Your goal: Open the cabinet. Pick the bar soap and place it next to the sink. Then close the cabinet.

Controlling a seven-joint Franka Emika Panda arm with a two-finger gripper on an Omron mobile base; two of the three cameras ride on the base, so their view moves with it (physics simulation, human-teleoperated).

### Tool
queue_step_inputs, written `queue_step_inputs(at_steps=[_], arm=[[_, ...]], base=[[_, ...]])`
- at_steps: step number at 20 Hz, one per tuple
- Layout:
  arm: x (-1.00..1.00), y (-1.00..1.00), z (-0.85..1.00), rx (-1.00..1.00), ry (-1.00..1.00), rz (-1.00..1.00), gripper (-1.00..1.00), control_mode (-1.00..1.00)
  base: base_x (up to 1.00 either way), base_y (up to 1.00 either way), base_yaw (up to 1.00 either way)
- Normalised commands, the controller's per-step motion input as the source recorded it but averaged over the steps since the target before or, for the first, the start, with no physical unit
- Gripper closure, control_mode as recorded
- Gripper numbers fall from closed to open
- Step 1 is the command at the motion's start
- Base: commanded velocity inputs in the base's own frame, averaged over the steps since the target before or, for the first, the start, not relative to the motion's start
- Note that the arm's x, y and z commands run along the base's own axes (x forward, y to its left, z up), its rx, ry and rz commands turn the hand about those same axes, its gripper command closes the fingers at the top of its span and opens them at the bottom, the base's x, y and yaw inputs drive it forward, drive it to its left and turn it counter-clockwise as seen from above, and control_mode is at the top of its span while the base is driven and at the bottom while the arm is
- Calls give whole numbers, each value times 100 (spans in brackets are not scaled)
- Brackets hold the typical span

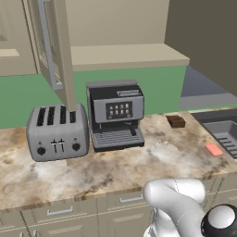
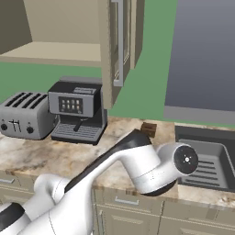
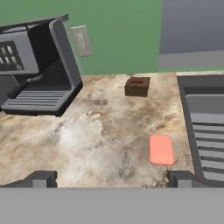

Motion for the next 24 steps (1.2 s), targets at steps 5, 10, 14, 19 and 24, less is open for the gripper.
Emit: queue_step_inputs(at_steps=[5,10,14,19,24], arm=[[-10,0,65,10,-4,0,-100,-100],[-4,0,57,8,-3,0,-100,-100],[-6,-6,32,8,-3,1,-100,-100],[-19,0,63,11,-7,5,-100,-100],[-15,0,63,15,-8,16,-100,-100]], base=[[0,0,0],[0,0,0],[0,0,0],[0,0,0],[0,0,0]])
